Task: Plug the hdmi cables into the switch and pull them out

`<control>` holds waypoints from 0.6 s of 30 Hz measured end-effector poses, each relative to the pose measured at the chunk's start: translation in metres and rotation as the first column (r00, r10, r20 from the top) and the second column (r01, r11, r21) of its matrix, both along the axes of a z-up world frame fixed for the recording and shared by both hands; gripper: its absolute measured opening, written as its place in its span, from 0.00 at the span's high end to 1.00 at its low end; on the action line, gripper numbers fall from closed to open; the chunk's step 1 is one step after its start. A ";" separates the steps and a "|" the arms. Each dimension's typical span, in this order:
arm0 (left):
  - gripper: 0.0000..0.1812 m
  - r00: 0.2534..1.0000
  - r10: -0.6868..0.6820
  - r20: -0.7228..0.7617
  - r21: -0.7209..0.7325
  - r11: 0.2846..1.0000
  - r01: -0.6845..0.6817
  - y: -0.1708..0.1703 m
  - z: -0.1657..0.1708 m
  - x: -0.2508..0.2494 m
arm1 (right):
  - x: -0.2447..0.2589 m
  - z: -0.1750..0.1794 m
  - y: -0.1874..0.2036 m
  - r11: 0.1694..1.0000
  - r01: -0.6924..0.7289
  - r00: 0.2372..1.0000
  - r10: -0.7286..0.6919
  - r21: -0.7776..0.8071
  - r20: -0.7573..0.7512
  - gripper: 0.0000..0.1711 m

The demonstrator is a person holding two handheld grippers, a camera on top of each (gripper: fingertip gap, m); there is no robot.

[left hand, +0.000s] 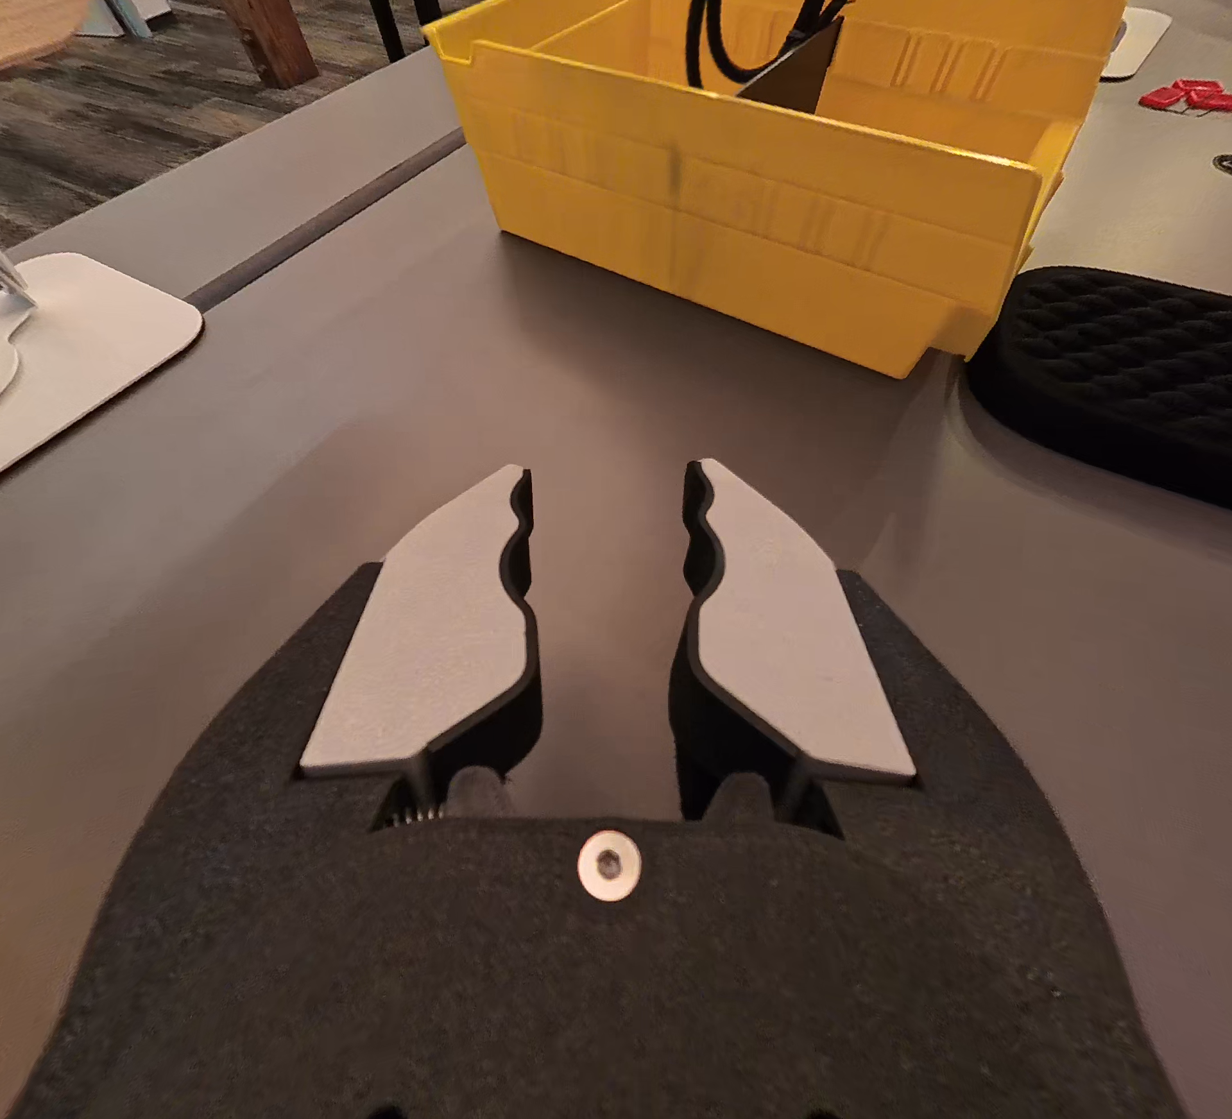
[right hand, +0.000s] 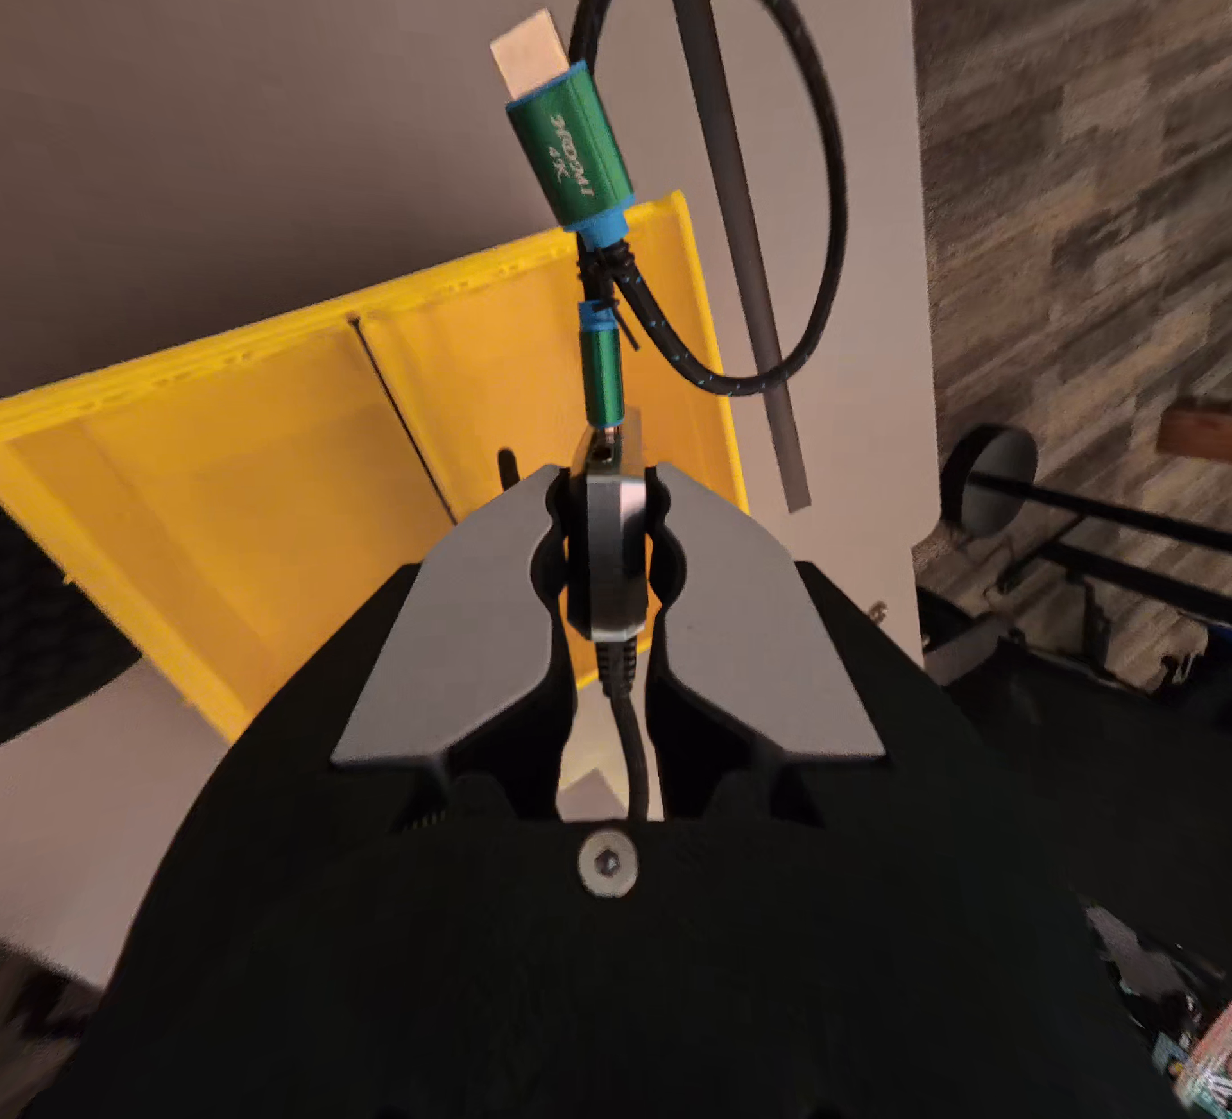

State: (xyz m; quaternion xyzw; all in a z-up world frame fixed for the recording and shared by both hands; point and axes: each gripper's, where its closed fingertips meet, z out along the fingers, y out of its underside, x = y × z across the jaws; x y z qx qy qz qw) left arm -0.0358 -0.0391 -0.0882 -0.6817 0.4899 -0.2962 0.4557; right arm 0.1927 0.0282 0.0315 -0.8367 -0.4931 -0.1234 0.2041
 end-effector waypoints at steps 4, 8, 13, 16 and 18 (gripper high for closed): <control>0.77 1.000 -0.002 -0.026 0.017 1.000 0.003 -0.002 -0.004 0.002 | 0.002 0.014 -0.016 0.994 0.031 0.997 -0.039 -0.103 -0.073 0.87; 0.77 0.999 -0.009 -0.049 0.022 1.000 0.011 -0.004 -0.008 0.004 | 0.012 0.019 -0.023 0.980 0.077 0.996 -0.082 -0.182 -0.021 0.87; 0.78 0.999 0.006 -0.031 0.026 1.000 -0.005 -0.001 -0.005 0.002 | 0.008 0.025 -0.022 0.971 0.084 0.987 -0.111 -0.224 -0.113 0.87; 0.78 1.000 0.024 0.009 0.011 1.000 -0.024 0.002 -0.001 0.001 | 0.013 0.009 -0.033 0.934 0.109 0.986 -0.146 -0.341 -0.084 0.87; 0.78 0.999 0.027 0.019 -0.002 1.000 -0.027 0.003 0.000 -0.001 | 0.016 -0.002 -0.034 0.906 0.168 0.979 -0.199 -0.389 -0.040 0.87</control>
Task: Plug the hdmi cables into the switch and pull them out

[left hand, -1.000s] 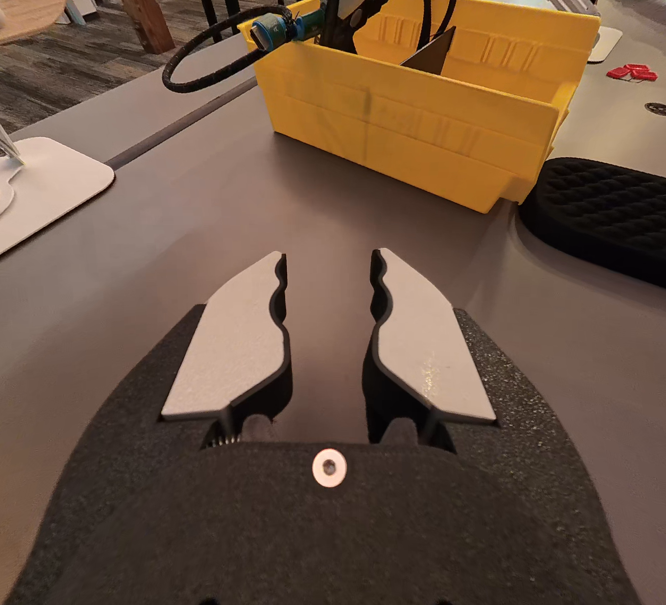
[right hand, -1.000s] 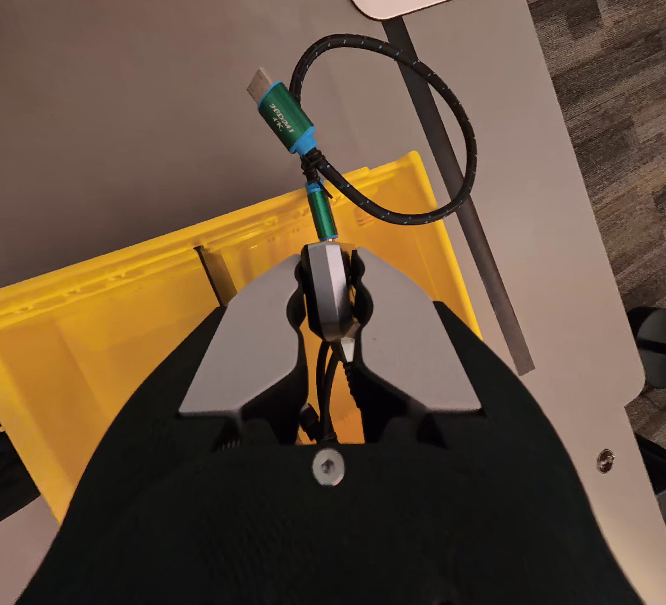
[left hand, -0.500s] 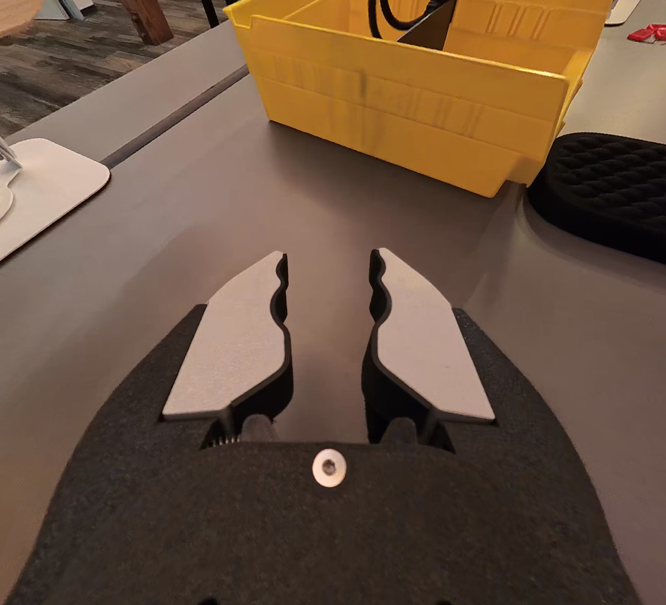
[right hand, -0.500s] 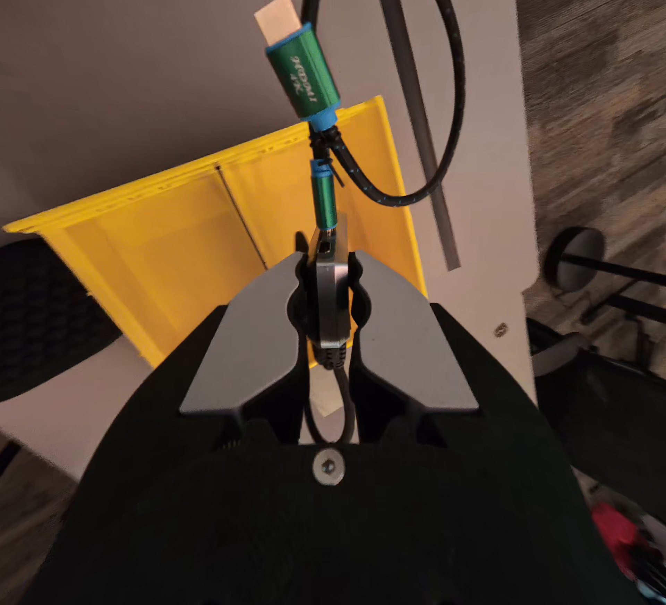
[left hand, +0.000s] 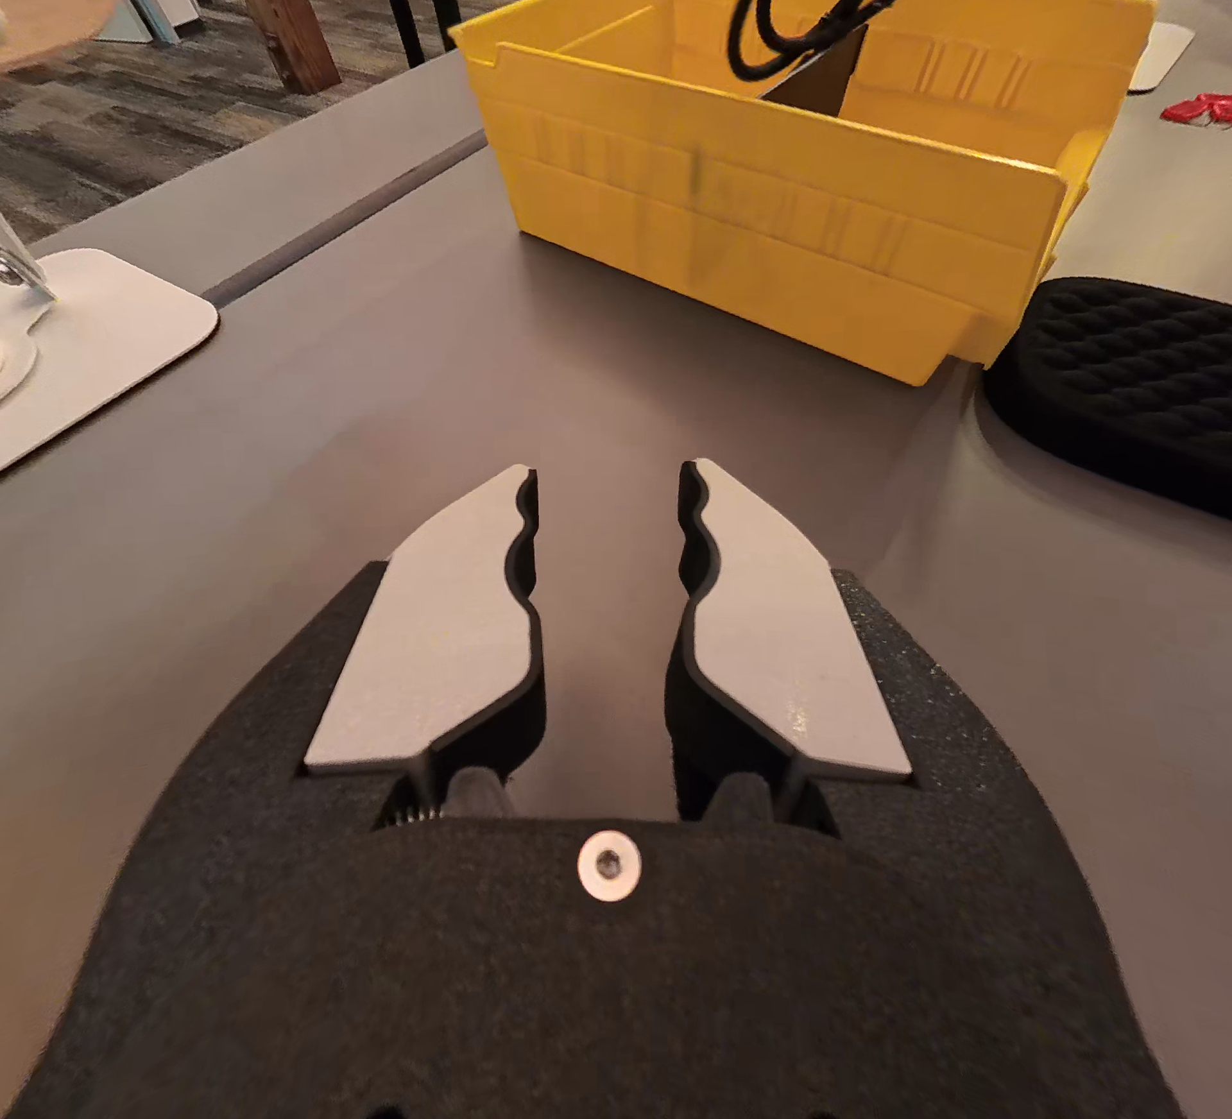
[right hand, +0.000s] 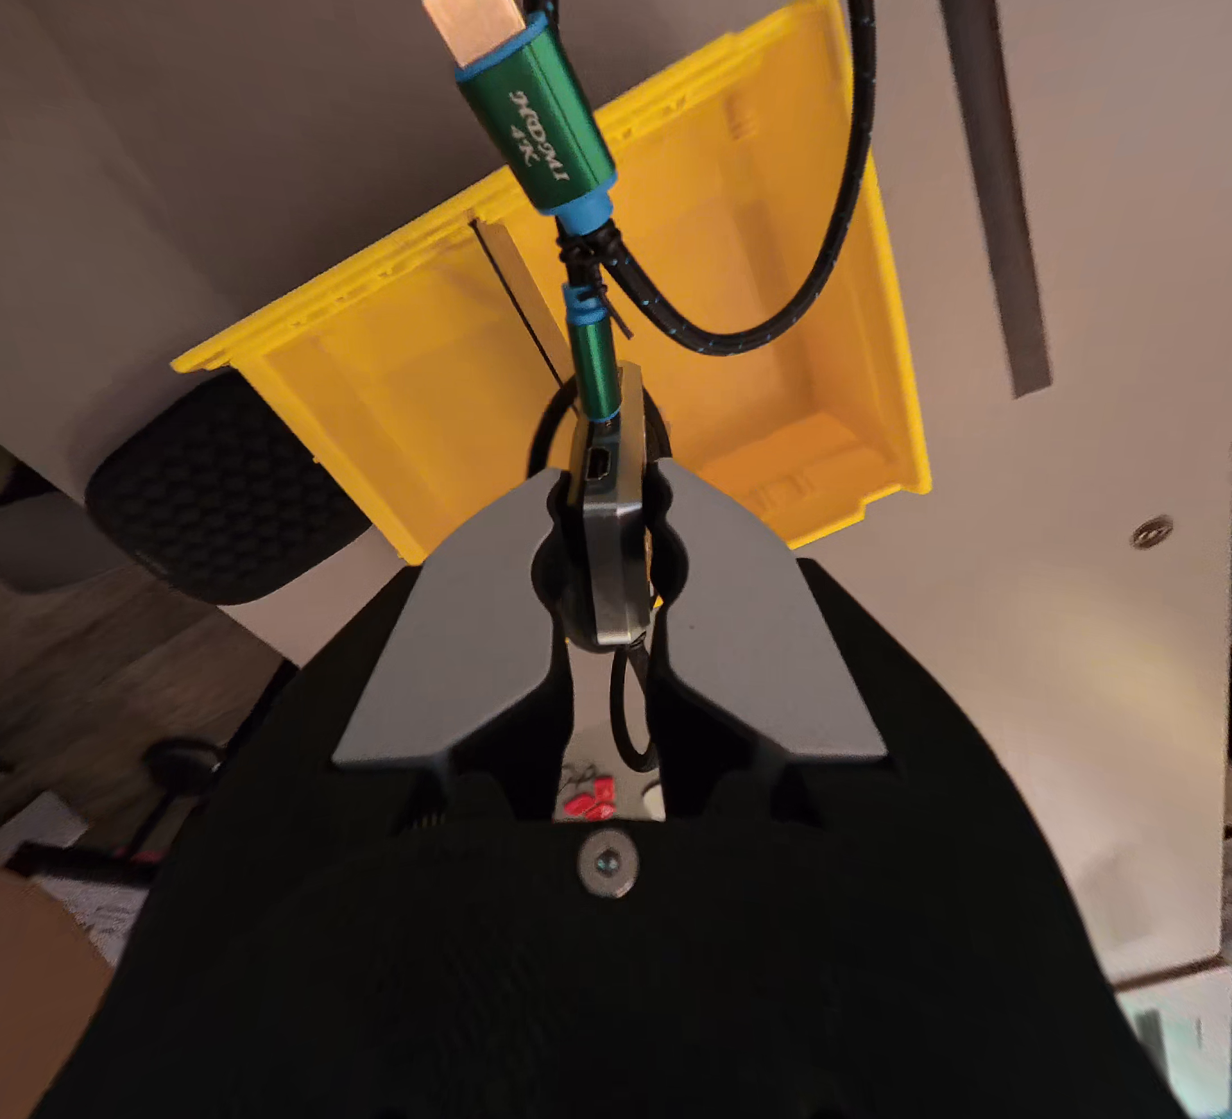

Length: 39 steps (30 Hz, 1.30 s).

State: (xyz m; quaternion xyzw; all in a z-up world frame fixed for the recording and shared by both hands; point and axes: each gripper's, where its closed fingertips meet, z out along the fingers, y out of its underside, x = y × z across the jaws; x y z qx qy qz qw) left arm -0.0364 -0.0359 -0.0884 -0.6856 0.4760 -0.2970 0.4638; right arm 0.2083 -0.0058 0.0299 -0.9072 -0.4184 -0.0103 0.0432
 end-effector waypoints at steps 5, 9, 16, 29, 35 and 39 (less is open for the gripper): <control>0.78 1.000 0.001 -0.006 0.002 1.000 -0.001 0.000 -0.001 0.000 | 0.001 -0.023 0.003 0.995 0.046 0.997 -0.039 -0.092 0.073 0.87; 0.78 1.000 -0.003 -0.027 0.006 1.000 0.003 -0.001 -0.004 0.000 | -0.001 -0.035 0.010 0.995 0.026 0.994 -0.016 -0.095 0.105 0.87; 0.78 0.999 -0.008 -0.048 0.007 1.000 0.009 -0.002 -0.008 0.002 | -0.009 -0.064 0.034 0.993 -0.113 0.987 0.110 0.020 0.120 0.87; 0.78 1.000 0.011 -0.014 0.004 1.000 -0.011 0.001 0.000 -0.002 | -0.024 -0.032 0.052 0.941 -0.093 0.996 0.085 0.326 0.039 0.79; 0.78 0.999 0.039 0.004 0.015 0.999 -0.040 0.004 0.008 -0.005 | -0.020 0.073 0.023 0.554 0.267 0.939 0.034 0.788 -0.342 0.70; 0.78 0.998 0.060 0.017 0.018 0.998 -0.060 0.007 0.011 -0.008 | 0.032 0.039 -0.036 0.475 0.406 0.913 -0.185 0.781 -0.363 0.69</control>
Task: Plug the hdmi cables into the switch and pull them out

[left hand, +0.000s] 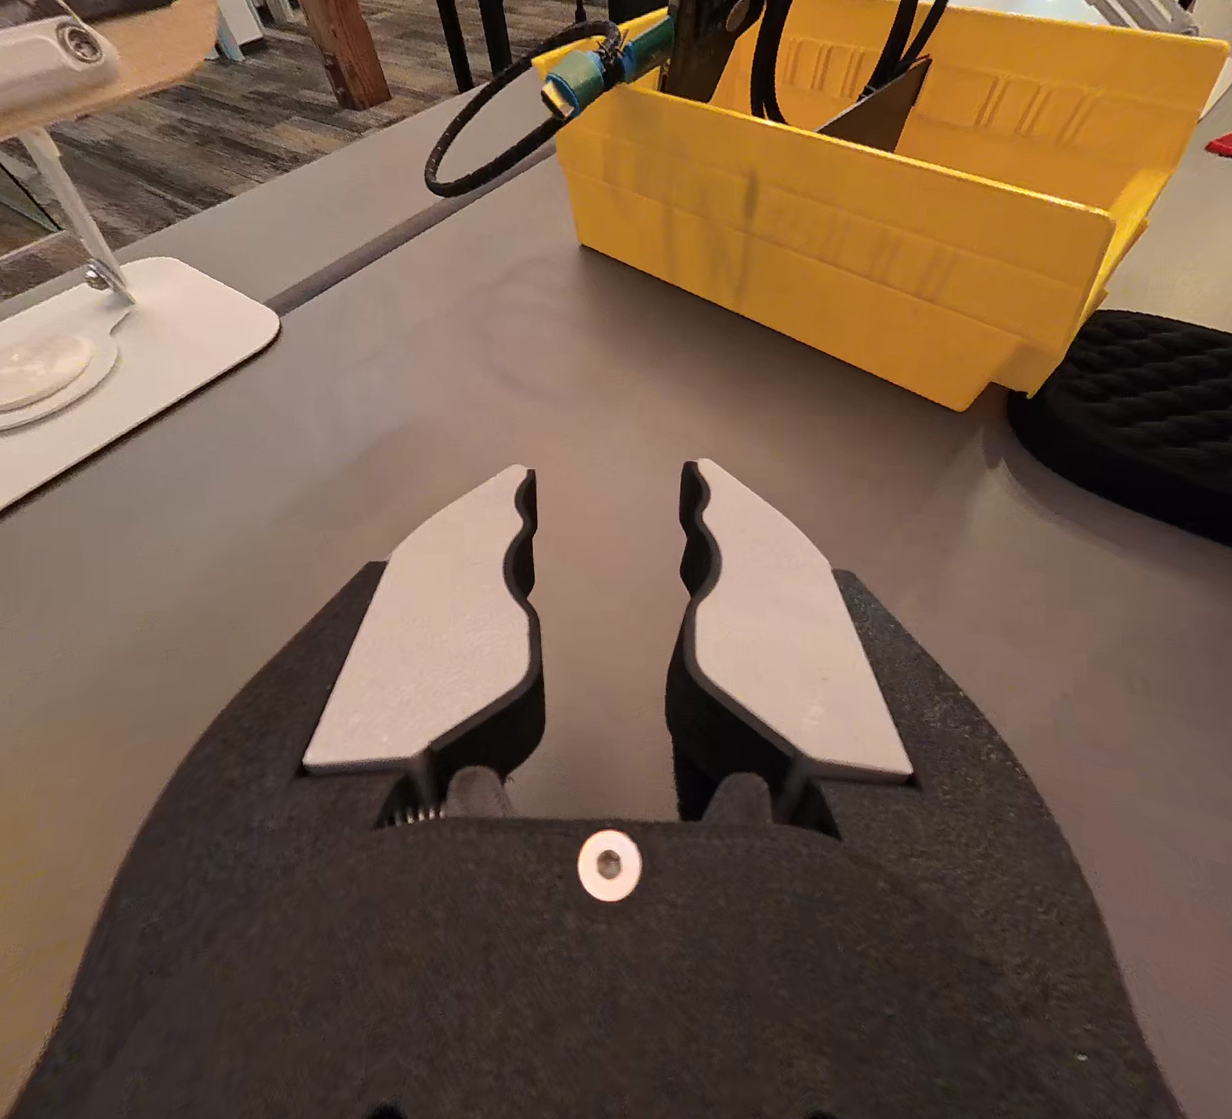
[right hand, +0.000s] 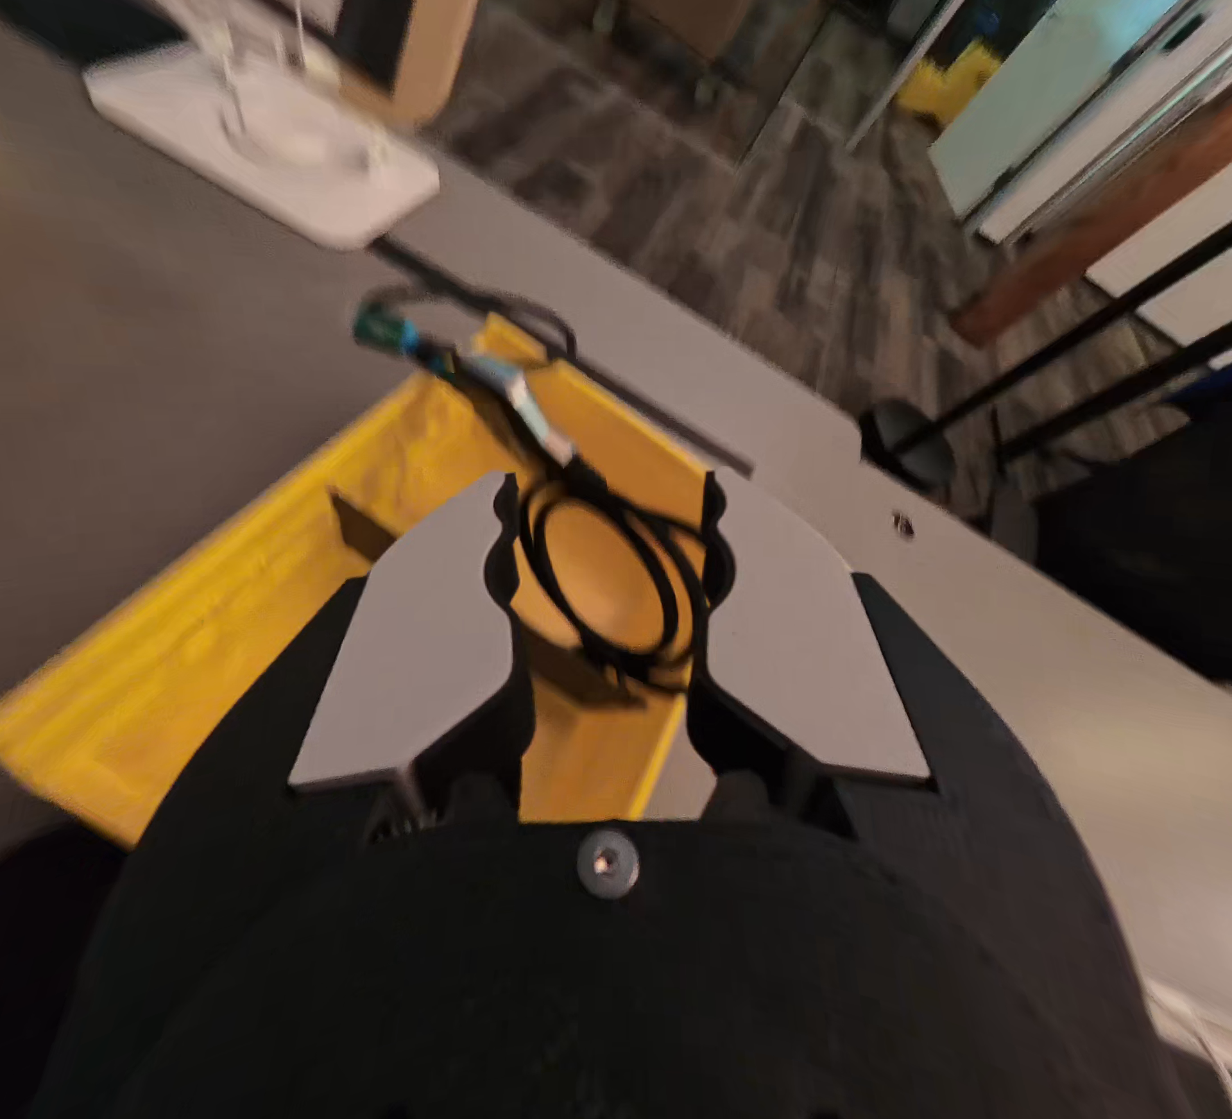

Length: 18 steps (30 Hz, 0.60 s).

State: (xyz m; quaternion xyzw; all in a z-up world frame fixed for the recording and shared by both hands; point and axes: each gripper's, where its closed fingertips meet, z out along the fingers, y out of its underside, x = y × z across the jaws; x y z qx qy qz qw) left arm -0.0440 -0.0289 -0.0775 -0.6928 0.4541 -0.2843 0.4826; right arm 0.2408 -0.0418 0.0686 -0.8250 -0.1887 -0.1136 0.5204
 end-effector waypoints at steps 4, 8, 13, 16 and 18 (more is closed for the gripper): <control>0.78 1.000 0.012 -0.018 -0.009 1.000 -0.013 0.003 -0.005 -0.001 | 0.073 -0.077 -0.059 0.845 0.271 0.949 -0.314 -0.462 -0.018 0.75; 0.77 1.000 0.009 -0.019 -0.018 1.000 -0.009 0.002 -0.005 0.001 | 0.090 -0.112 -0.063 0.806 0.190 0.837 -0.432 -0.560 -0.337 0.82; 0.77 1.000 0.001 -0.023 -0.016 1.000 -0.001 0.000 -0.005 0.004 | 0.074 -0.144 -0.063 0.752 0.053 0.799 -0.427 -0.657 -0.424 0.90; 0.78 1.000 -0.001 -0.018 -0.012 1.000 0.001 0.000 -0.003 0.003 | 0.079 -0.148 -0.055 0.724 0.092 0.763 -0.492 -0.683 -0.419 0.96; 0.78 1.000 -0.002 -0.014 -0.010 1.000 0.002 0.000 -0.002 0.003 | 0.080 -0.148 -0.048 0.722 0.102 0.736 -0.517 -0.684 -0.436 0.96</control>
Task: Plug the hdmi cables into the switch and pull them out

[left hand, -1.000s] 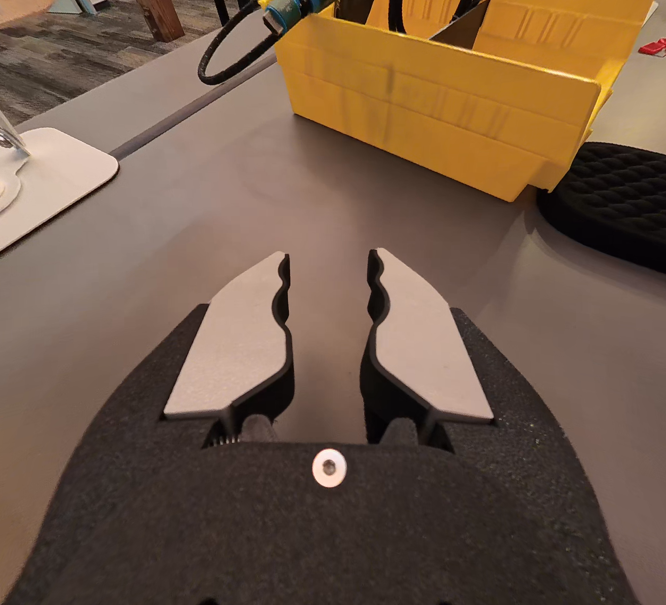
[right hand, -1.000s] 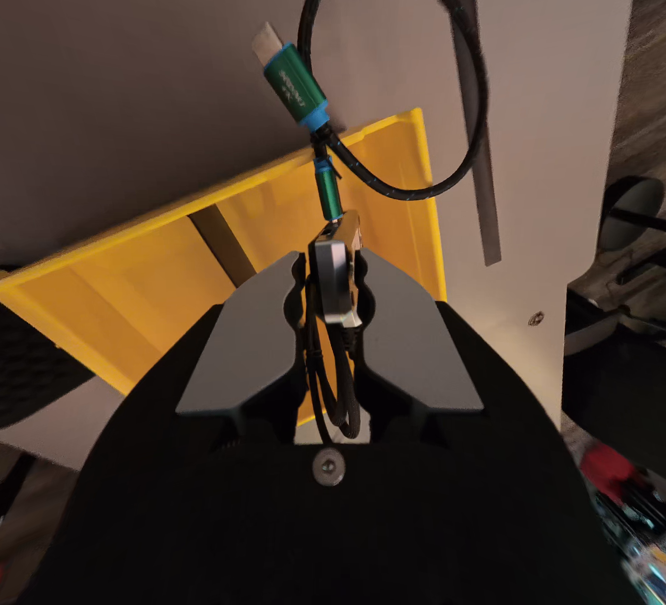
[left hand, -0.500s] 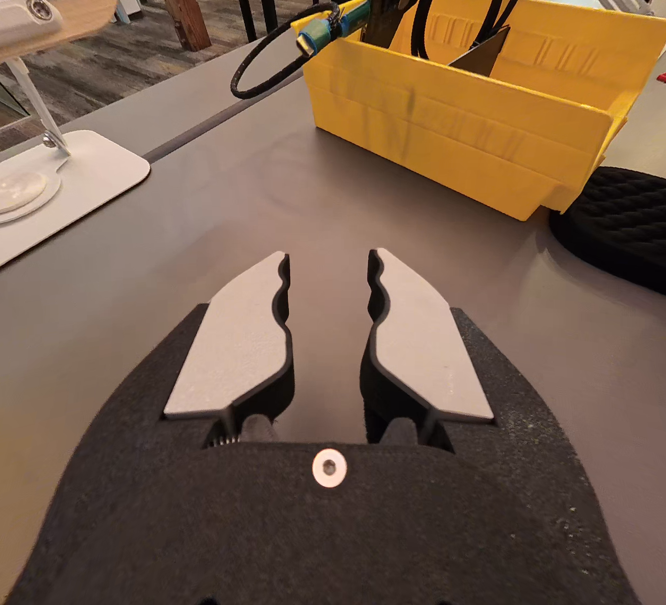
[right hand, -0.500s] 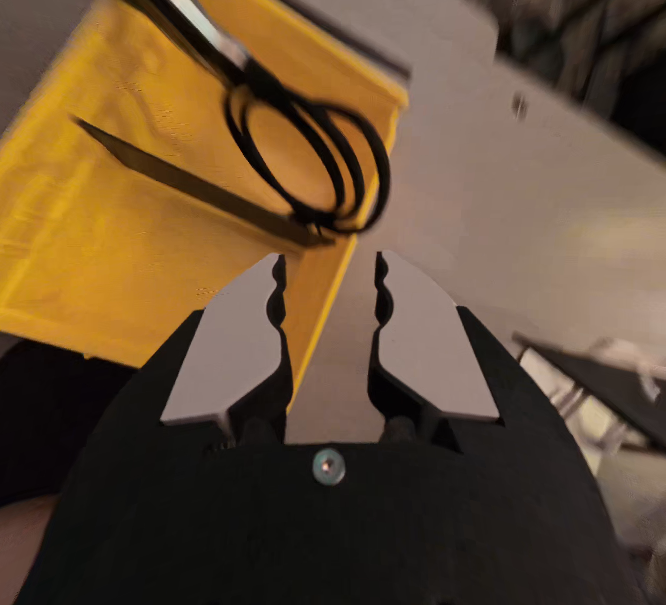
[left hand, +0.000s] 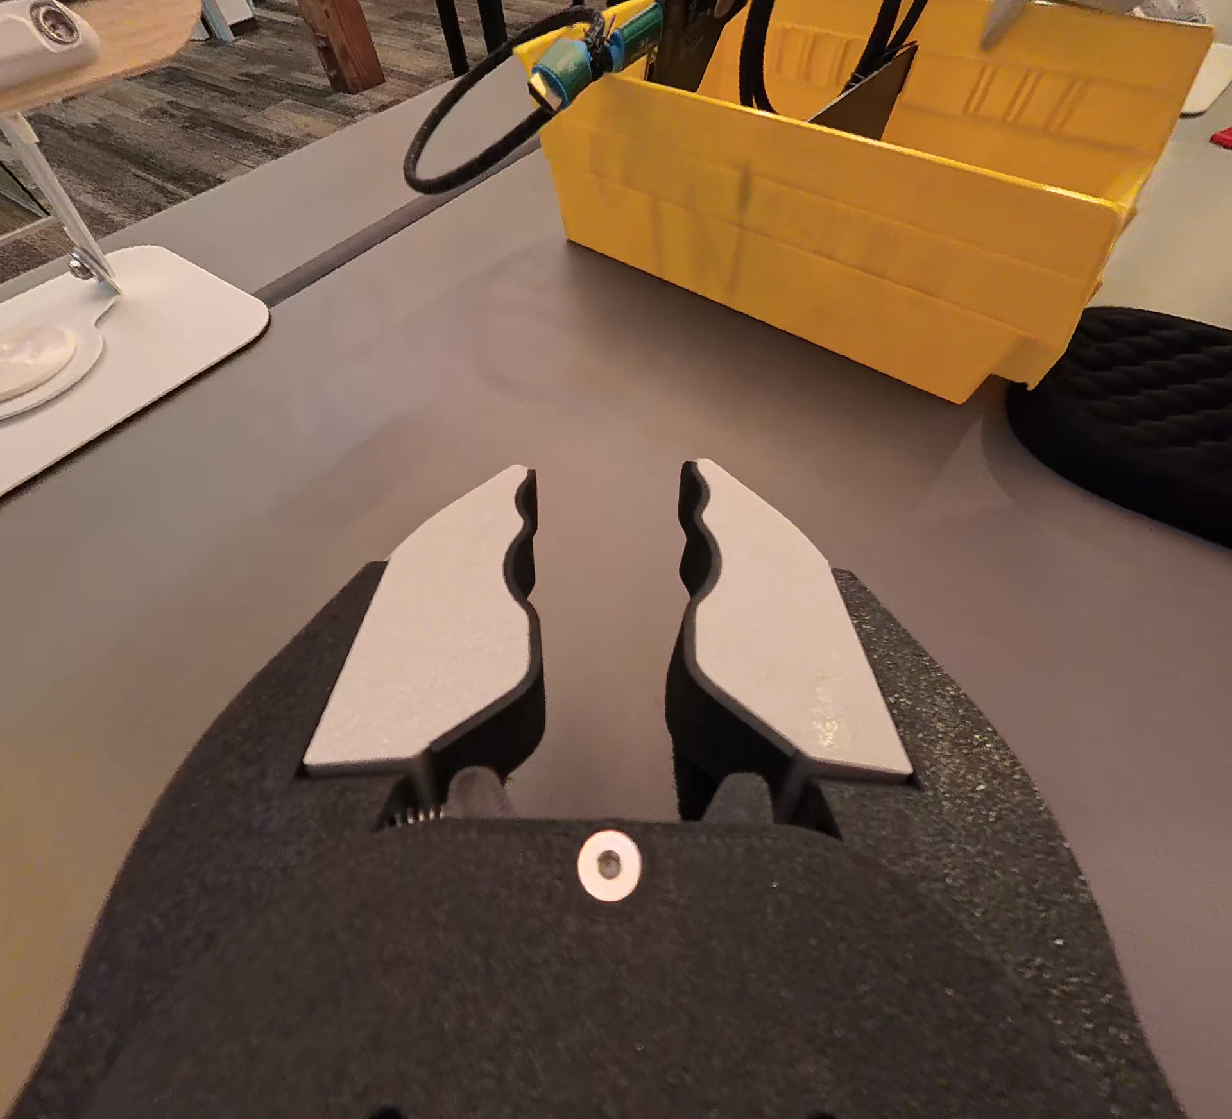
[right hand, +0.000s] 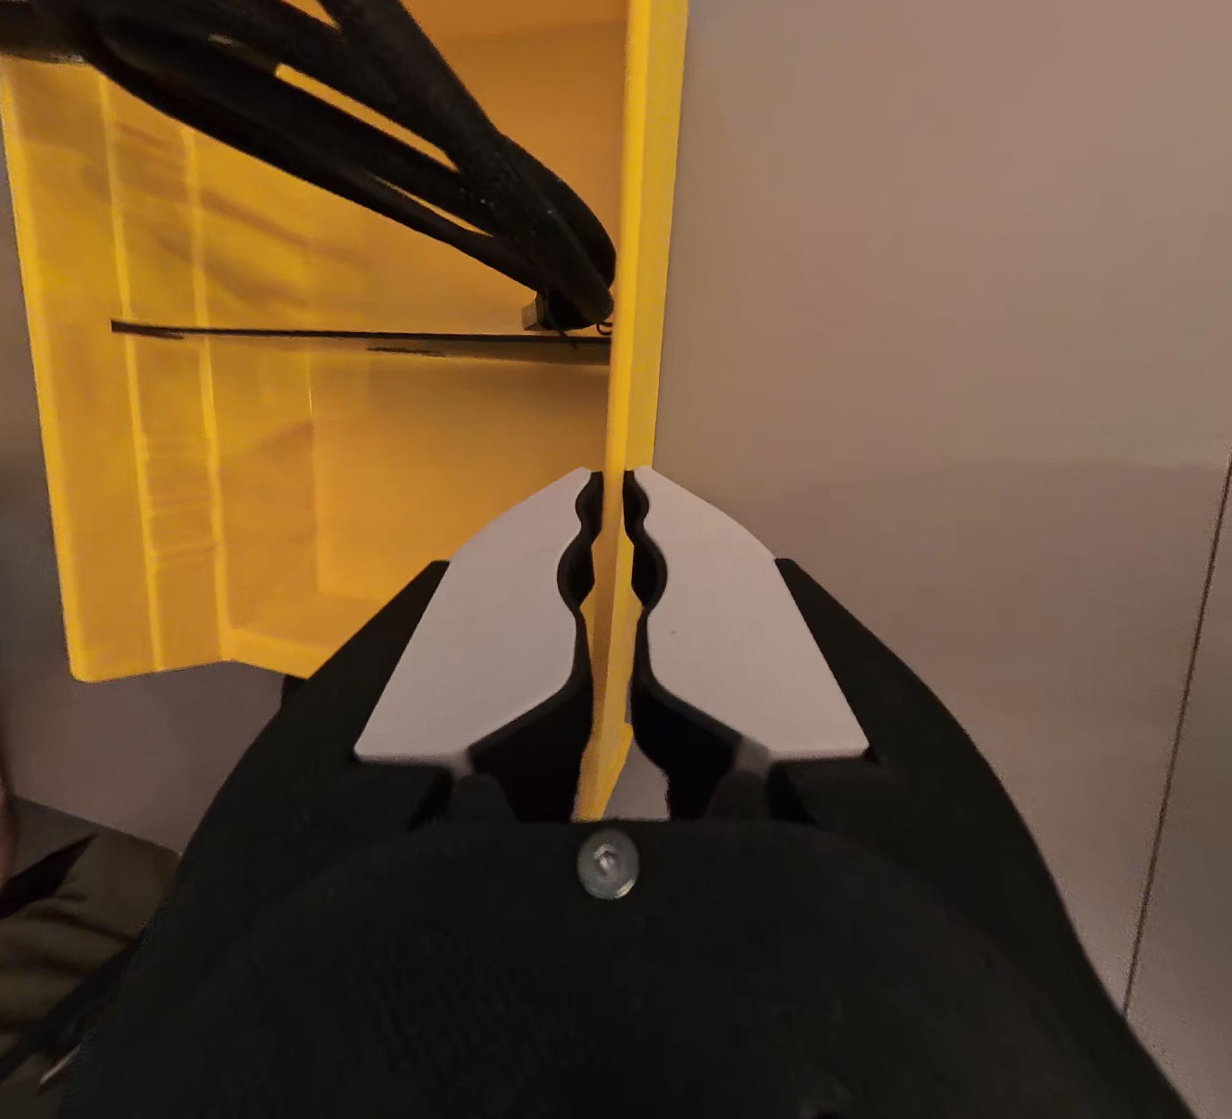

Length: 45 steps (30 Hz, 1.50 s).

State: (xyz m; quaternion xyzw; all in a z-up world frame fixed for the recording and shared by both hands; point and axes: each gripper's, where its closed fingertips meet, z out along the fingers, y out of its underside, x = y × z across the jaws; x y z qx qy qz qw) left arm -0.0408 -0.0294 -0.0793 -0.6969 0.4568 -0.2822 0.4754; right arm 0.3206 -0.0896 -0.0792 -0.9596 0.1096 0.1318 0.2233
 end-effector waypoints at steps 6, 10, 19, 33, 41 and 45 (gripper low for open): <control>0.78 1.000 0.000 -0.002 0.001 1.000 0.000 0.000 0.000 -0.001 | -0.006 0.000 0.015 0.999 0.045 0.998 -0.045 -0.004 -0.036 0.96; 0.78 1.000 0.006 -0.010 0.005 1.000 -0.006 0.002 -0.002 -0.002 | -0.006 -0.001 0.015 1.000 0.010 1.000 -0.010 -0.004 -0.005 0.96; 0.78 0.999 0.029 0.041 0.021 0.999 -0.030 0.003 0.019 -0.011 | 0.007 0.055 0.026 0.968 0.029 0.992 -0.057 0.247 0.110 0.95; 0.77 0.949 0.308 -0.064 0.180 0.939 -0.293 0.005 0.114 -0.235 | -0.117 0.293 -0.018 0.081 -0.273 0.954 0.152 0.959 0.259 0.86; 0.81 0.737 0.483 -0.472 0.353 0.870 -0.344 0.068 0.072 -0.323 | -0.134 0.282 0.006 0.148 -0.356 0.933 0.106 0.923 0.343 0.86; 0.78 0.701 0.436 -0.564 0.314 0.899 -0.306 0.099 0.055 -0.325 | -0.130 0.276 0.012 0.180 -0.357 0.934 0.095 0.916 0.345 0.86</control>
